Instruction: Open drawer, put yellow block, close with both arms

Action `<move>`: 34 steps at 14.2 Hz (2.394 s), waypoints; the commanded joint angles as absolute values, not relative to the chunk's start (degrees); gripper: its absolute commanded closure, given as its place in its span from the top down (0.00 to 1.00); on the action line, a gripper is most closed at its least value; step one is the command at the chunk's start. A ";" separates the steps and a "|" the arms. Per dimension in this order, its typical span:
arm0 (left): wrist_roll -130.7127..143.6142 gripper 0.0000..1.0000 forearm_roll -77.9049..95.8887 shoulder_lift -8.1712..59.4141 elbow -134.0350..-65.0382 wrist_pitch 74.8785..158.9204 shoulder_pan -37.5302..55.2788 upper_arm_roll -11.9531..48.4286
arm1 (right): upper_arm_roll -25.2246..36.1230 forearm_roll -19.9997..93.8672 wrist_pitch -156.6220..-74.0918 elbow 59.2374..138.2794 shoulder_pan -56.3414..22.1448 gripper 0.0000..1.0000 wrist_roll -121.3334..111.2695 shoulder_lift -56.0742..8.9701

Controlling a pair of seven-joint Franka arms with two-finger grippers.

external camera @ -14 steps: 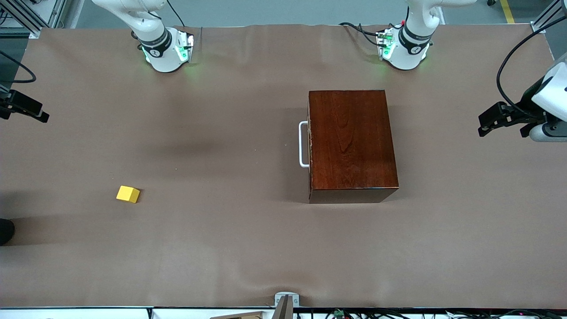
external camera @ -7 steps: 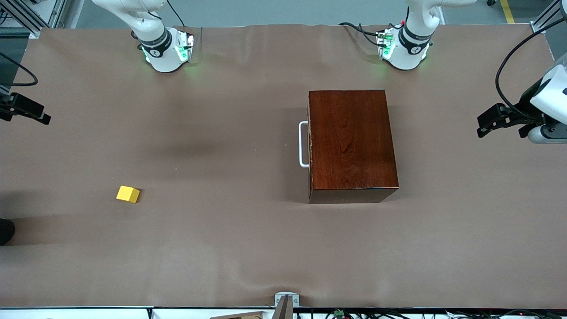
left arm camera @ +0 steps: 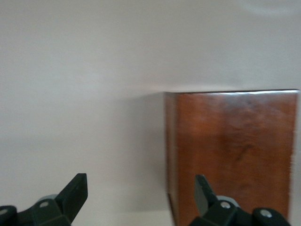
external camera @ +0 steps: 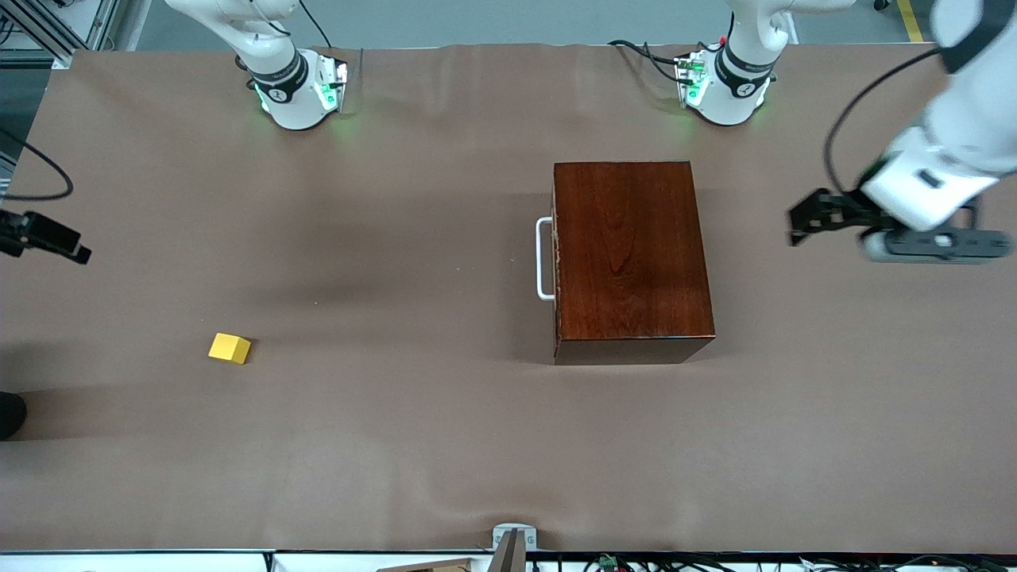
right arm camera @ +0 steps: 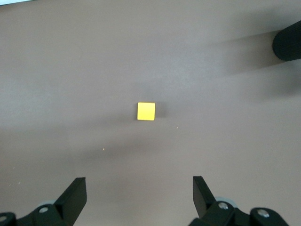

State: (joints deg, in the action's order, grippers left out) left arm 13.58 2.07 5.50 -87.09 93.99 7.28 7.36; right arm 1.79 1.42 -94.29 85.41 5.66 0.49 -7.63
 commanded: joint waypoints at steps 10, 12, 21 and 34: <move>47.37 1.00 -6.31 19.15 -79.63 97.55 30.47 15.82 | 1.06 2.37 -98.88 85.08 7.82 1.00 0.70 -12.92; 47.55 1.00 -10.27 21.17 -79.63 98.69 34.61 15.73 | 1.14 2.37 -98.88 85.08 7.82 1.00 0.70 -13.01; 52.91 1.00 -13.27 30.84 -79.63 107.22 39.37 15.29 | 1.05 2.46 -102.92 85.08 7.47 1.00 0.79 -18.98; 51.94 1.00 -21.62 37.35 -80.07 110.48 39.46 15.47 | 1.05 3.25 -104.85 84.99 8.09 1.00 -0.17 -24.69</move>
